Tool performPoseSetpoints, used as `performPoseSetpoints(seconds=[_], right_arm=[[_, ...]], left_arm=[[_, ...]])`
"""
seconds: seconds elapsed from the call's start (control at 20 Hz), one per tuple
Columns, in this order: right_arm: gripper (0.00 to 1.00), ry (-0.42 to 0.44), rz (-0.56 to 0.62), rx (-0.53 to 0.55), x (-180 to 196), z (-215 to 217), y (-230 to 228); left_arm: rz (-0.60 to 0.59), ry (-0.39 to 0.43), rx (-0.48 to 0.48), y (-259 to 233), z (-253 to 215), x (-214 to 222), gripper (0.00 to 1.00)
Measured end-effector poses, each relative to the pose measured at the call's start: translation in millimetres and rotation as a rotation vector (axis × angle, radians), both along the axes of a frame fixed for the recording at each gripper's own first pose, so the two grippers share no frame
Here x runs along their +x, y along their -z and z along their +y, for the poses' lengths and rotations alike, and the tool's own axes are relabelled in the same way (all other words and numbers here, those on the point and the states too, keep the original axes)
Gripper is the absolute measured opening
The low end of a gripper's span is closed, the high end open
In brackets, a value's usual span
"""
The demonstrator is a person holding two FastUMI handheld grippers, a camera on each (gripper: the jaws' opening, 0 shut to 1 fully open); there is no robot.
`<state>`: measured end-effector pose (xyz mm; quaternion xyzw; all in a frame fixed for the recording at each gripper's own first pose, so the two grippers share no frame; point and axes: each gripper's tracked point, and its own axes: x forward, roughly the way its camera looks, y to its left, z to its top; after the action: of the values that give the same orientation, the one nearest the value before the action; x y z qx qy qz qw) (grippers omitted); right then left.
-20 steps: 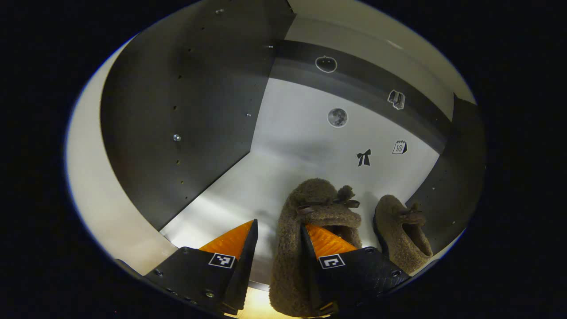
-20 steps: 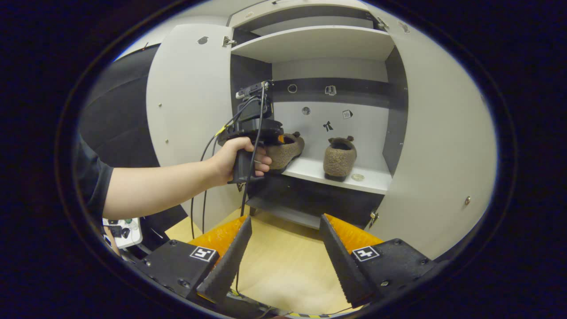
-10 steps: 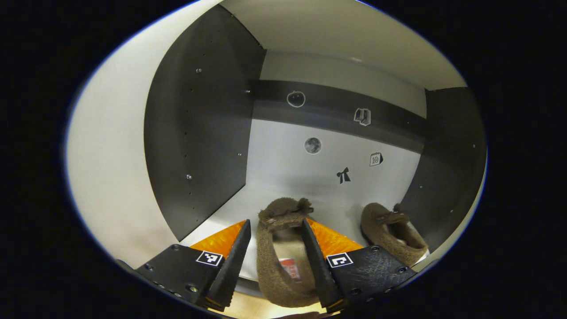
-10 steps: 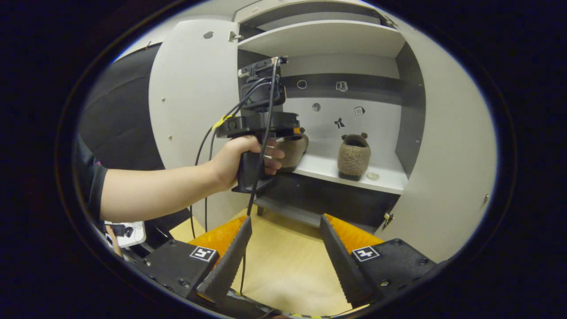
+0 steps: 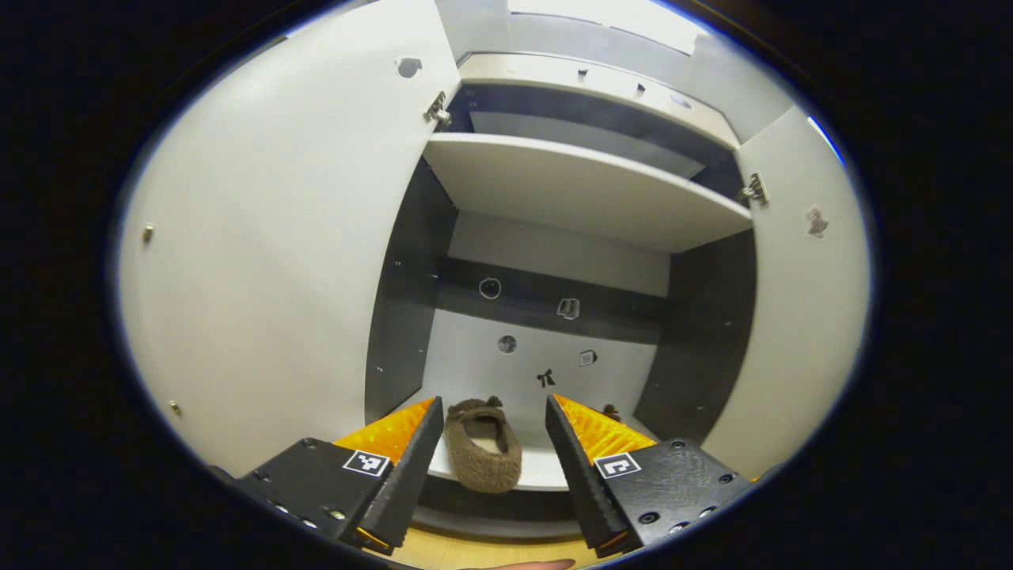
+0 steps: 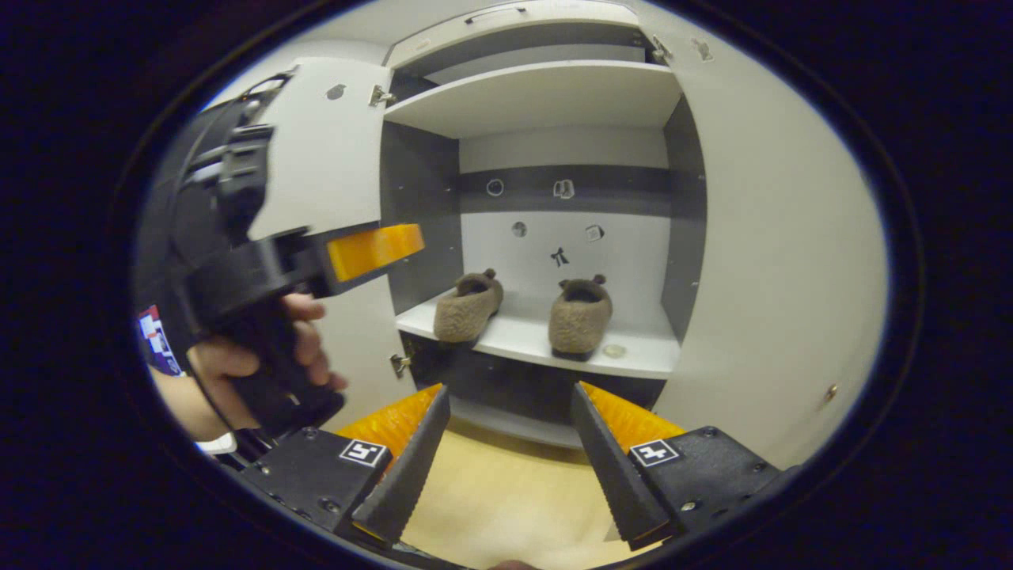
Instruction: Grab one shoe with the right hand and put it into the shoe cabinet, grab the other shoe with the left hand and put it into the shoe cabinet; then close the right door with the right hand and the left door with the left hand.
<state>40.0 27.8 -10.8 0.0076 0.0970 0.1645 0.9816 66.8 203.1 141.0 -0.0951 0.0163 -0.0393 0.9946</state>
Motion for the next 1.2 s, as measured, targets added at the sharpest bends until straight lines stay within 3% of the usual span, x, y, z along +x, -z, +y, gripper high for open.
performPoseSetpoints(seconds=[0.1, 0.25, 0.35, 0.65, 0.8, 1.05, 1.2], right_arm=[[0.99, 0.054, -0.101, -0.009, 6.1, -5.6, -20.7], [0.98, 0.131, -0.229, -0.006, 16.5, -10.4, -51.1], [0.98, 0.146, -0.253, -0.013, 21.6, -8.9, -56.7], [1.00, 0.111, -0.170, -0.005, 28.6, 9.8, -53.4], [1.00, 0.070, -0.174, -0.019, 7.1, 20.2, -58.8], [1.00, 0.100, -0.161, -0.134, -33.3, 10.6, -42.2], [1.00, 0.124, -0.103, -0.132, -55.3, 4.1, -27.1]], left_arm=[[0.030, -0.030, 0.037, 7.8, 11.6, -24.6, 0.88], [0.065, -0.103, 0.114, 18.7, 36.9, -50.2, 0.91], [0.078, -0.117, 0.124, 24.6, 47.5, -70.6, 0.93], [0.106, -0.114, 0.086, 35.3, 67.0, -90.4, 0.94], [0.075, -0.123, 0.081, 29.2, 78.2, -92.1, 0.94], [0.082, -0.087, 0.022, 42.3, 80.7, -91.8, 0.93], [0.083, -0.067, 0.042, 49.5, 77.5, -85.1, 0.94]])
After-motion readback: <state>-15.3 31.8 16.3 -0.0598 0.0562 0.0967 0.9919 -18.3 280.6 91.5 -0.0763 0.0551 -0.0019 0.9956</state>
